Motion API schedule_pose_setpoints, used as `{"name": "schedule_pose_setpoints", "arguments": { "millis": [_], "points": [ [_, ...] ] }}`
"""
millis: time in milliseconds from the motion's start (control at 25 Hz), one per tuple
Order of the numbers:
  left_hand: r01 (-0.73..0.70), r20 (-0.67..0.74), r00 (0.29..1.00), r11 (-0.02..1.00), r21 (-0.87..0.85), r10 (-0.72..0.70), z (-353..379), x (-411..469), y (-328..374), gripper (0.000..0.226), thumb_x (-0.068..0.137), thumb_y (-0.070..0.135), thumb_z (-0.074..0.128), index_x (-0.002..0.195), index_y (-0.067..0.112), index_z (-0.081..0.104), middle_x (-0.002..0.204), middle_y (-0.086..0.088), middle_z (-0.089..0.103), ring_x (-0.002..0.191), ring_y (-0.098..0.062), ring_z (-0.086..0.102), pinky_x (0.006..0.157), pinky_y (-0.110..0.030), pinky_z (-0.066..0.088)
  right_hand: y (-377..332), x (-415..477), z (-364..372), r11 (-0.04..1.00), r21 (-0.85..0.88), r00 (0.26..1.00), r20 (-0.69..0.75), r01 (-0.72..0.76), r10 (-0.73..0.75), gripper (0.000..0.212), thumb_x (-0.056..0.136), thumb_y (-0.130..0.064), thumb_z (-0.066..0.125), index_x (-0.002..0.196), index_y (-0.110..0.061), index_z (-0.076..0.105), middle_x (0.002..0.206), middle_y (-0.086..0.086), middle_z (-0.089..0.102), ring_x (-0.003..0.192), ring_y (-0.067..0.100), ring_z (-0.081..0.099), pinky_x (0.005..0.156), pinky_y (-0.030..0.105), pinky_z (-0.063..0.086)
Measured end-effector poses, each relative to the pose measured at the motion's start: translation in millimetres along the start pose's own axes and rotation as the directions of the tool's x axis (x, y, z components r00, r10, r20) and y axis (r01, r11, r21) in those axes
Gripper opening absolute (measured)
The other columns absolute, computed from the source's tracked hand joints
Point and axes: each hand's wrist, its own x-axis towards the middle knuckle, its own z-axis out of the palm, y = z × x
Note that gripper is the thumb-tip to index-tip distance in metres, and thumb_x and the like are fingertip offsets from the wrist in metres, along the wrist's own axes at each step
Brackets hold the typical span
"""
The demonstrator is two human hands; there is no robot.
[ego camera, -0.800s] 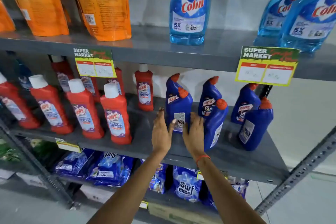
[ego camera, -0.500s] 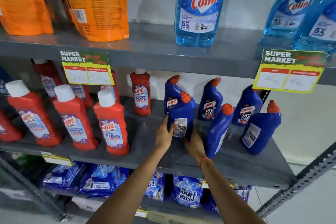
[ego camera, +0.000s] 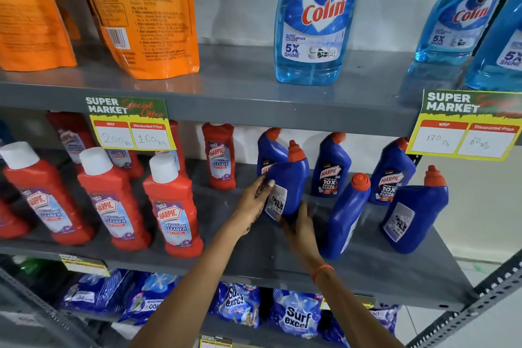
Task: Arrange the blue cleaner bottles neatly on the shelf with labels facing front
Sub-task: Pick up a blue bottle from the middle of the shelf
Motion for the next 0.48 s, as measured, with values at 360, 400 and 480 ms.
{"name": "schedule_pose_setpoints", "arguments": {
  "millis": [360,400,480],
  "points": [
    [-0.139,-0.138,0.976,0.968,0.207,0.17,10,-2,6,0.024,0.074,0.024,0.075,0.091,0.021,0.059,0.082,-0.001,0.069,0.078,-0.017,0.067,0.069,-0.018,0.052,-2,-12,13,0.987,0.029,0.981,0.115,0.155,-0.158,0.082,0.084,-0.002,0.06,0.142,-0.034,0.01,0.139,0.002,0.029,0.124,0.012,0.039,0.101,0.007,0.035],
    [-0.16,-0.158,0.967,0.96,0.229,0.199,5,-1,3,0.019,0.075,0.021,0.074,0.088,0.02,0.06,0.077,-0.001,0.068,0.076,-0.018,0.067,0.065,-0.016,0.052,0,-12,12,0.988,0.047,0.981,0.124,0.146,-0.15,0.082,0.084,0.0,0.06,0.14,-0.035,0.012,0.137,0.002,0.028,0.121,0.011,0.04,0.098,0.003,0.037],
    [-0.176,-0.12,0.97,0.952,0.249,0.211,-6,3,-2,0.018,0.075,0.019,0.074,0.089,0.019,0.062,0.08,-0.003,0.069,0.079,-0.019,0.068,0.069,-0.023,0.055,6,-7,10,0.989,0.104,0.984,0.132,0.108,-0.121,0.079,0.084,0.001,0.06,0.143,-0.031,0.018,0.141,0.009,0.031,0.119,0.012,0.047,0.102,0.016,0.044]
  ]
}}
